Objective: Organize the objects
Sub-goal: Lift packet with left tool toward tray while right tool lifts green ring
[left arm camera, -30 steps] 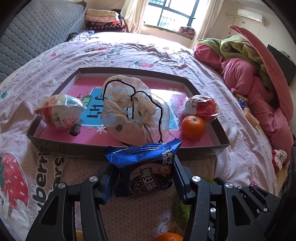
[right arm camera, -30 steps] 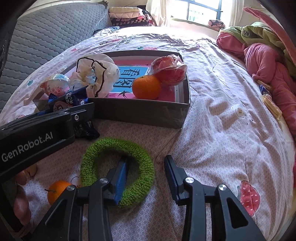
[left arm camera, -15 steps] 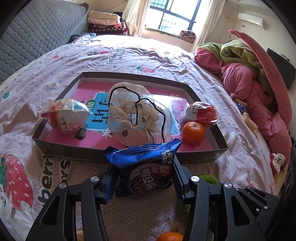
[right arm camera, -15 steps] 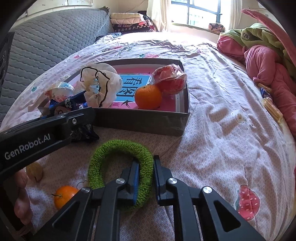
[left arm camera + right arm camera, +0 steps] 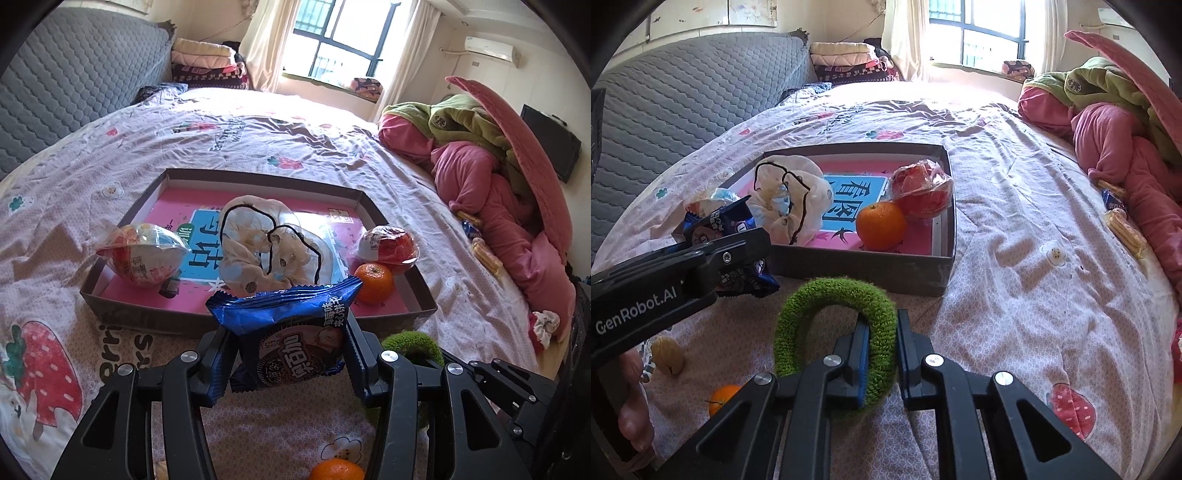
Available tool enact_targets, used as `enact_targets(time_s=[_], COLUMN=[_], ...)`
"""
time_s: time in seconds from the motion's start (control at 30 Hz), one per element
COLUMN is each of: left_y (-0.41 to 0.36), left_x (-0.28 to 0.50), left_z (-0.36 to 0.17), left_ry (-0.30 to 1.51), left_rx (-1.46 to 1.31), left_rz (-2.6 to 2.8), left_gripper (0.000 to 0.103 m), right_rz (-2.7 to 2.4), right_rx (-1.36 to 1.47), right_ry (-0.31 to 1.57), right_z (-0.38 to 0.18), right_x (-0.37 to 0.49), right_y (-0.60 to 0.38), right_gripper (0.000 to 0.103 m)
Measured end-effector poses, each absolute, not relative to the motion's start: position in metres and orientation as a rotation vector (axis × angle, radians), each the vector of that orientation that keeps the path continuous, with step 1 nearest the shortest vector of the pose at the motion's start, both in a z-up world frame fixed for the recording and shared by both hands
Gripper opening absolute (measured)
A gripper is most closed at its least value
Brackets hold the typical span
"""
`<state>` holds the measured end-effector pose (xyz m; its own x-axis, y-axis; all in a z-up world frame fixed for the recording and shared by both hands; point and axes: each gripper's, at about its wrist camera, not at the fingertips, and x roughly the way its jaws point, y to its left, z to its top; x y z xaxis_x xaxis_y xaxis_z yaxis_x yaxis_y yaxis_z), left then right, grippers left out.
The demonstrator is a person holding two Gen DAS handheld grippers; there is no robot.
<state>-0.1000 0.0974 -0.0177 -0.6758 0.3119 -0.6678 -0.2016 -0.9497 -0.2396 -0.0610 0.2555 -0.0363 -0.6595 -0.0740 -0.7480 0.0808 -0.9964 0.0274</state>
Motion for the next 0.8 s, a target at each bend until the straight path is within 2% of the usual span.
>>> enact_targets(time_s=[0.47,0.8], left_y=[0.062,0.040], left_x=[-0.096,-0.098], left_z=[0.004,0.013], left_ry=[-0.211,-0.195], left_rx=[-0.973,-0.921], left_rz=[2.729,2.785], left_gripper=[0.054,0.054], right_rz=[-2.956,-3.011], right_rx=[1.002,0.850], right_ry=[0.113,0.050], right_z=[0.001,0.022], right_x=[-0.060,-0.066], right_y=[0.240,0.233], right_gripper=[0.013,0.013])
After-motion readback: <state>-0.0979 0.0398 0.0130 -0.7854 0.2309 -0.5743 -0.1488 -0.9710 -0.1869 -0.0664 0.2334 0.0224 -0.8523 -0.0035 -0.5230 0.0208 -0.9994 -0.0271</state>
